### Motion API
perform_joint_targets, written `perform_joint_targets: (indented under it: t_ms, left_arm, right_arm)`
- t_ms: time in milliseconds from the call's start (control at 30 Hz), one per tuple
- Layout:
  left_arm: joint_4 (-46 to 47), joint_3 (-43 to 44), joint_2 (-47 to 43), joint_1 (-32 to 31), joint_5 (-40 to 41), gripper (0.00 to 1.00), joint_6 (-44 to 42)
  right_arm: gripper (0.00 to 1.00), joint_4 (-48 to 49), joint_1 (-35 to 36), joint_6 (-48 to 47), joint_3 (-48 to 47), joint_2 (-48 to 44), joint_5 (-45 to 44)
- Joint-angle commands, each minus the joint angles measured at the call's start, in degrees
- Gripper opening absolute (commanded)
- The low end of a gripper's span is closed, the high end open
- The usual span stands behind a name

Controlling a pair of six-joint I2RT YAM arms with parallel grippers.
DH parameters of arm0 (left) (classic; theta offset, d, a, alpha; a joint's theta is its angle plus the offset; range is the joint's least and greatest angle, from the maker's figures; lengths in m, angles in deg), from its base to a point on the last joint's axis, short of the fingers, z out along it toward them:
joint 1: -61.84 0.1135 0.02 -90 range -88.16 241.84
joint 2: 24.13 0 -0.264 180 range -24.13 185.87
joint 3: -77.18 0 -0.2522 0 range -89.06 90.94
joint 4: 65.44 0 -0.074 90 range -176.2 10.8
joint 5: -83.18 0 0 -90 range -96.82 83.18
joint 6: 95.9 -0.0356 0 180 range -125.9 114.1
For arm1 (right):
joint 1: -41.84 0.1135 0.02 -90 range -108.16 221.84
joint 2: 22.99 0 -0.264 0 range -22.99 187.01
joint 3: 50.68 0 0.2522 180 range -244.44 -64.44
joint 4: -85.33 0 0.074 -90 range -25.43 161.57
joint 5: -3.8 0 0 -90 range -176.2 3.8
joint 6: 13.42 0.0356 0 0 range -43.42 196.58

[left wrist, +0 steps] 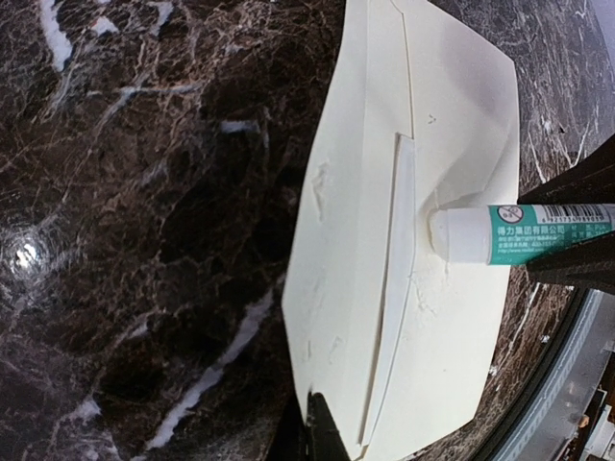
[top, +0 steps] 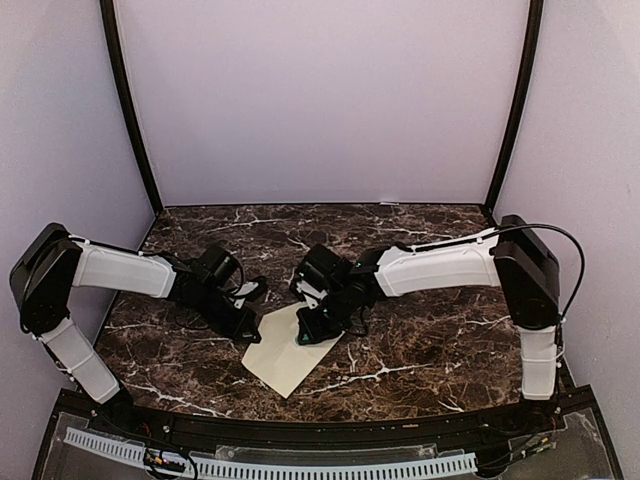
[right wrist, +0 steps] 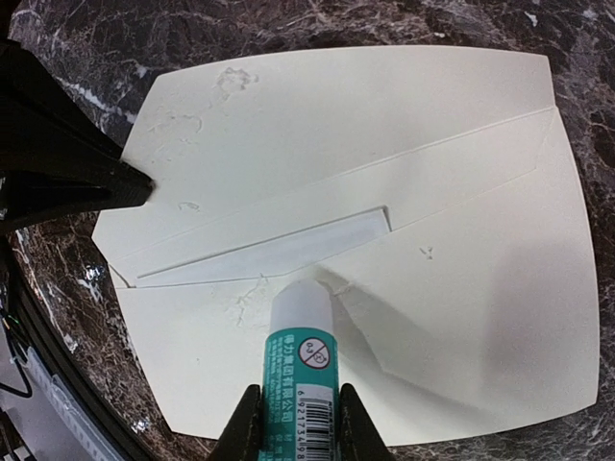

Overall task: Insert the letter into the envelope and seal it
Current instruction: Paint the envelope at the center of the board.

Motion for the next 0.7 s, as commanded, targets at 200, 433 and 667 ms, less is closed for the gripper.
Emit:
perform_joint_targets:
  t_ms: [200,433,667]
  left_arm:
    - [-1.2,0.6,0.3,-0.2,0.7,0.00,-0.6]
    - [-1.2,0.6,0.3,-0.2,0.7,0.00,-0.6]
    - [-1.2,0.6,0.4,-0.2,0.5,0.00,-0.7]
  right_arm:
    - [0.12,-3.3,2.6,1.8,1.8,0.8,4.1]
    - [0.12,-4.6,2.6,2.5,0.5,1.3,1.4]
    - [0.12,-5.2,0.0,3.4,1.7,1.0,-1.6]
